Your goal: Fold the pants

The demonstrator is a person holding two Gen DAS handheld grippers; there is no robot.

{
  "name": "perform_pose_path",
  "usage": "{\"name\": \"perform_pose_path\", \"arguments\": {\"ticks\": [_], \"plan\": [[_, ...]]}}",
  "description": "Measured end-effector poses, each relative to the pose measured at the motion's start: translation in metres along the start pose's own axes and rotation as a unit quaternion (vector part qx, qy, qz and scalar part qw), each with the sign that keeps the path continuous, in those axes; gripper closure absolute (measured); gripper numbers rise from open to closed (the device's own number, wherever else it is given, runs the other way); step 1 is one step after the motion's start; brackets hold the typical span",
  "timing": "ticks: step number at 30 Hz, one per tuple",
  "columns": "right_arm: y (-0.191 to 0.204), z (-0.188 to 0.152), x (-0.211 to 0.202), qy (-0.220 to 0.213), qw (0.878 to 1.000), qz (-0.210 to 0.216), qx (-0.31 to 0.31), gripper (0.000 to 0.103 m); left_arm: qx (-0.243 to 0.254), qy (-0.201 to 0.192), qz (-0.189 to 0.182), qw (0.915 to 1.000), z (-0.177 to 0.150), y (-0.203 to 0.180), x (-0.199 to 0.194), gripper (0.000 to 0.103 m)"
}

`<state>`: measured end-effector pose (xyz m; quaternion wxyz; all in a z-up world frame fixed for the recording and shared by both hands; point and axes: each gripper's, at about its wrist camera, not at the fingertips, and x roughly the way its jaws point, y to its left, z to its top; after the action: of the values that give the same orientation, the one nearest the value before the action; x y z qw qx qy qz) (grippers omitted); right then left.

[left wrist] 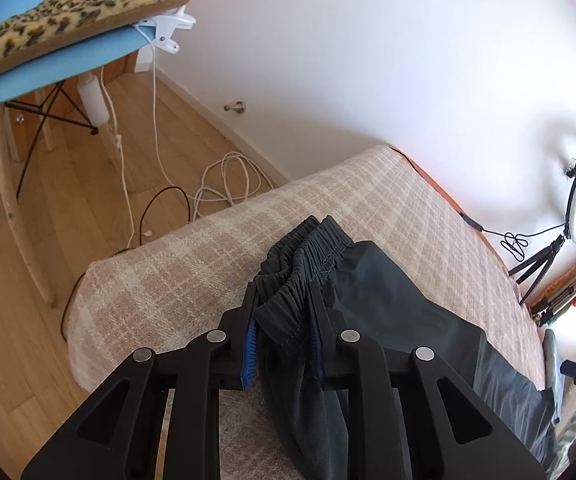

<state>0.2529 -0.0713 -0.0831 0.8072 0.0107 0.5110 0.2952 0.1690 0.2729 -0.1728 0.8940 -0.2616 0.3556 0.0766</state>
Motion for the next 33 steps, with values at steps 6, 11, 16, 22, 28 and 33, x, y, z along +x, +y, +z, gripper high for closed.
{"name": "perform_pose_path", "arguments": {"ticks": [6, 11, 16, 22, 28, 33], "plan": [[0.010, 0.022, 0.049, 0.025, 0.997, 0.052, 0.042, 0.038, 0.093, -0.030, -0.001, 0.9952, -0.007, -0.031, -0.017, 0.084], [0.019, 0.037, 0.087, 0.042, 0.989, 0.114, 0.085, 0.038, 0.184, -0.048, -0.011, 0.9817, -0.025, -0.064, -0.030, 0.084], [0.036, 0.053, 0.112, 0.057, 0.978, 0.174, 0.105, 0.036, 0.279, -0.056, -0.017, 0.9586, -0.052, -0.101, -0.037, 0.084], [0.056, 0.061, 0.135, 0.085, 0.975, 0.182, 0.093, 0.033, 0.368, -0.057, -0.012, 0.9280, -0.087, -0.133, -0.034, 0.084], [0.056, 0.056, 0.151, 0.110, 0.975, 0.167, 0.096, 0.033, 0.413, -0.058, -0.010, 0.9089, -0.108, -0.150, -0.030, 0.084], [0.059, 0.050, 0.160, 0.122, 0.979, 0.140, 0.085, 0.035, 0.424, -0.064, -0.014, 0.9033, -0.115, -0.158, -0.032, 0.084]]}}
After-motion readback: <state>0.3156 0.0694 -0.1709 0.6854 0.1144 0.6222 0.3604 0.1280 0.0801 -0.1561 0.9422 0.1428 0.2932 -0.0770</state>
